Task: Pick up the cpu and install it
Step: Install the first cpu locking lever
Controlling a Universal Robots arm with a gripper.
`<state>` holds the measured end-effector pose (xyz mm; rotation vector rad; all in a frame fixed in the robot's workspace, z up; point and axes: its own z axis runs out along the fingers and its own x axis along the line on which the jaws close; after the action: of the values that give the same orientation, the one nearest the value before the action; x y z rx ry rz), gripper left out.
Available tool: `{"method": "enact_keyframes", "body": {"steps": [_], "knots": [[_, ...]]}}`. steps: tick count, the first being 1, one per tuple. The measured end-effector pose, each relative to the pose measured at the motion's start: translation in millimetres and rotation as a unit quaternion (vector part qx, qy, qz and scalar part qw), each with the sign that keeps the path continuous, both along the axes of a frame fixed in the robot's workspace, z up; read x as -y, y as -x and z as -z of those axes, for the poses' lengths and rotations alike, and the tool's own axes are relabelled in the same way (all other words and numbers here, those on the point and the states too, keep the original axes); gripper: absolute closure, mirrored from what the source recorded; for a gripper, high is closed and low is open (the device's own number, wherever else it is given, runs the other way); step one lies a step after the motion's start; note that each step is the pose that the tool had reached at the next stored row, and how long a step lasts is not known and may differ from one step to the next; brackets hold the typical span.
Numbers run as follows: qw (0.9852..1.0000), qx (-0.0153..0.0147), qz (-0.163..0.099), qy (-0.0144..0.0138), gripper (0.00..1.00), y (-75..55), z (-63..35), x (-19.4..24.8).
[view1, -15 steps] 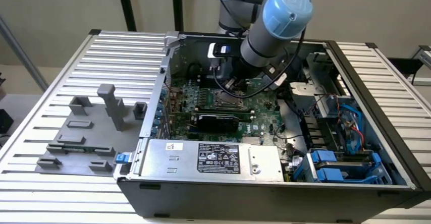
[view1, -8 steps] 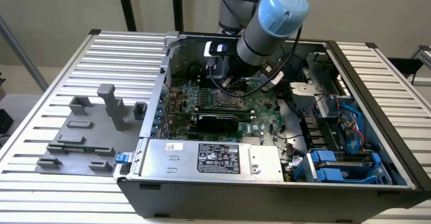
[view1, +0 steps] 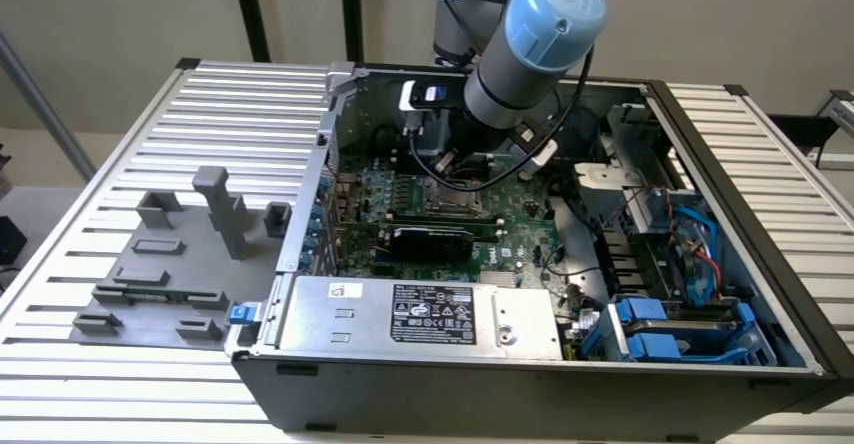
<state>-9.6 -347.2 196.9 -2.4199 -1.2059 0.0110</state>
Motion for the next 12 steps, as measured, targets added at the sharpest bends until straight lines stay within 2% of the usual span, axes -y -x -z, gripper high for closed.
{"method": "enact_keyframes", "body": {"steps": [5,12], "knots": [[1.0,0.0,0.0,-0.0001,0.89,0.1,0.1,-4.3],[1.0,0.0,0.0,0.0001,0.89,-2.0,0.1,-5.2]]}}
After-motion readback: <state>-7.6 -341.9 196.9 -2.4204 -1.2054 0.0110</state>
